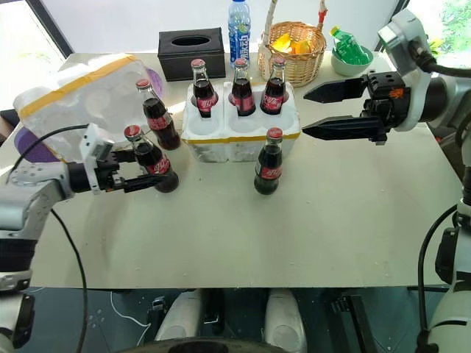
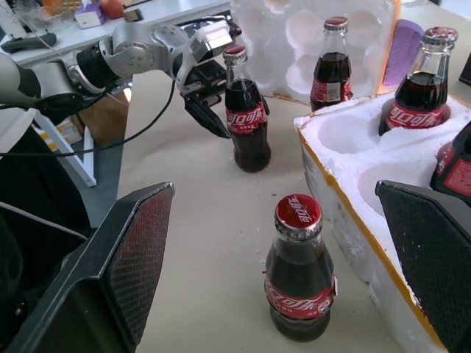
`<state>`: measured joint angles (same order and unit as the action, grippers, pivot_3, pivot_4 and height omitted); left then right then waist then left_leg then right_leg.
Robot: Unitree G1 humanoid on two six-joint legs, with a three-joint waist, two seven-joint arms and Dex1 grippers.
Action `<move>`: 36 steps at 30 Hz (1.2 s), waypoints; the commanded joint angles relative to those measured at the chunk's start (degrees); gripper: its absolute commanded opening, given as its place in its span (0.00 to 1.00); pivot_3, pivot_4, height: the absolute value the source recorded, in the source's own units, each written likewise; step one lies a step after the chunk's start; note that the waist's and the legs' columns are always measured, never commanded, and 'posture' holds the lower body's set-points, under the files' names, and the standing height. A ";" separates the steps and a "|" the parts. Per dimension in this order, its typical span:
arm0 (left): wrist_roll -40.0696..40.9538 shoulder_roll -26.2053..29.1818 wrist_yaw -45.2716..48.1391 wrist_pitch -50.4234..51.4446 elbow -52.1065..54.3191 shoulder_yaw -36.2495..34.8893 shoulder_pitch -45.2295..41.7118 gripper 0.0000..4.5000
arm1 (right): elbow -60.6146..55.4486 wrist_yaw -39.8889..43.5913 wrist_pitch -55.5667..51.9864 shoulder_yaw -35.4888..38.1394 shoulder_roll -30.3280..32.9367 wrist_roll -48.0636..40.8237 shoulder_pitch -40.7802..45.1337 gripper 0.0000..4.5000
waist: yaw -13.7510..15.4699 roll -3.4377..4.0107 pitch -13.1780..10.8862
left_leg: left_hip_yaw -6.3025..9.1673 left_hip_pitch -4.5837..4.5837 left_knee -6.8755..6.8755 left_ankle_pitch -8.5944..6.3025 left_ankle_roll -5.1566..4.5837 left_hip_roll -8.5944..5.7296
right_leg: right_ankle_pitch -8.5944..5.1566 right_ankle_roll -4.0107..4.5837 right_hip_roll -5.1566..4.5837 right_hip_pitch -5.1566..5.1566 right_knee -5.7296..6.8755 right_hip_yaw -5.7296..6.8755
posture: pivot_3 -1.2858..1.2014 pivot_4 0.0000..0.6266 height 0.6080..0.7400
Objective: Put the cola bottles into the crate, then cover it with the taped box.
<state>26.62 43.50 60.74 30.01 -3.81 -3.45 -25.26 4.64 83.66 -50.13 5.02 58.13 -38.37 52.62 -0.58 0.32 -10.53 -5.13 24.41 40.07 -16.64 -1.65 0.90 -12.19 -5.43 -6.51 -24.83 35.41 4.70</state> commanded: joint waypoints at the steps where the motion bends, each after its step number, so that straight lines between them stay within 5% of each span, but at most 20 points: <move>1: -0.43 -0.35 0.87 -1.52 0.59 0.18 -0.80 0.99 | -2.30 -1.46 -0.77 2.87 0.54 -2.07 0.42 1.00 | -0.13 0.00 0.00 | 0.00 0.00 0.00 0.00 0.00 0.02 | 0.00 0.00 0.02 -0.01 0.00 0.00 | 0.52 0.24 1.00; 6: 2.47 2.65 3.64 1.94 4.76 -1.81 1.54 0.62 | -2.24 -4.38 -1.18 3.85 0.19 -2.82 0.44 1.00 | -0.11 -0.01 0.00 | 0.01 0.00 -0.01 0.00 0.00 0.04 | 0.00 0.00 0.04 -0.02 -0.01 0.00 | 0.52 0.24 1.00; 12: 16.35 6.10 7.16 15.63 13.18 -6.54 -1.28 0.62 | -2.84 -7.00 -1.11 4.86 -0.24 -3.42 -0.80 1.00 | 0.16 -0.10 -0.06 | 0.06 0.05 -0.01 0.00 -0.01 0.05 | -0.01 0.01 0.02 -0.04 -0.02 0.01 | 0.52 0.24 1.00; 16: 21.56 -0.16 0.93 20.23 11.30 -6.61 -13.04 0.62 | -3.93 -8.94 -0.98 5.94 -0.37 -4.00 -2.24 1.00 | 1.54 -0.15 -0.09 | 0.09 0.08 0.09 0.00 0.00 0.00 | 0.04 -0.07 -0.01 0.02 -0.04 0.01 | 0.52 0.24 1.00; 25: 5.05 -21.55 -10.72 1.60 -16.59 1.11 -37.43 0.62 | -6.55 -14.43 -0.74 8.44 -0.63 -4.30 -5.43 1.00 | 1.82 -0.23 -0.09 | 0.09 -0.02 0.15 0.10 -0.21 -0.32 | 0.16 -0.29 0.01 0.28 -0.17 0.02 | 0.52 0.24 1.00; 36: -13.05 -31.75 -6.24 -18.58 -47.90 9.76 -48.03 0.62 | -11.63 -21.41 -1.76 12.56 -1.29 -6.10 -13.02 1.00 | 1.27 -0.31 -0.14 | -0.16 0.05 0.04 0.07 -0.26 -0.28 | 0.16 -0.30 0.04 0.17 -0.25 0.03 | 0.52 0.24 1.00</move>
<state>15.44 11.55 52.41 14.56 -52.10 5.58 -70.11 -5.07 63.37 -52.10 14.94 56.78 -43.57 39.39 0.69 0.01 -10.67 -5.29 24.46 40.12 -16.56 -1.91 0.62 -12.03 -5.73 -6.48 -24.67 35.14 4.73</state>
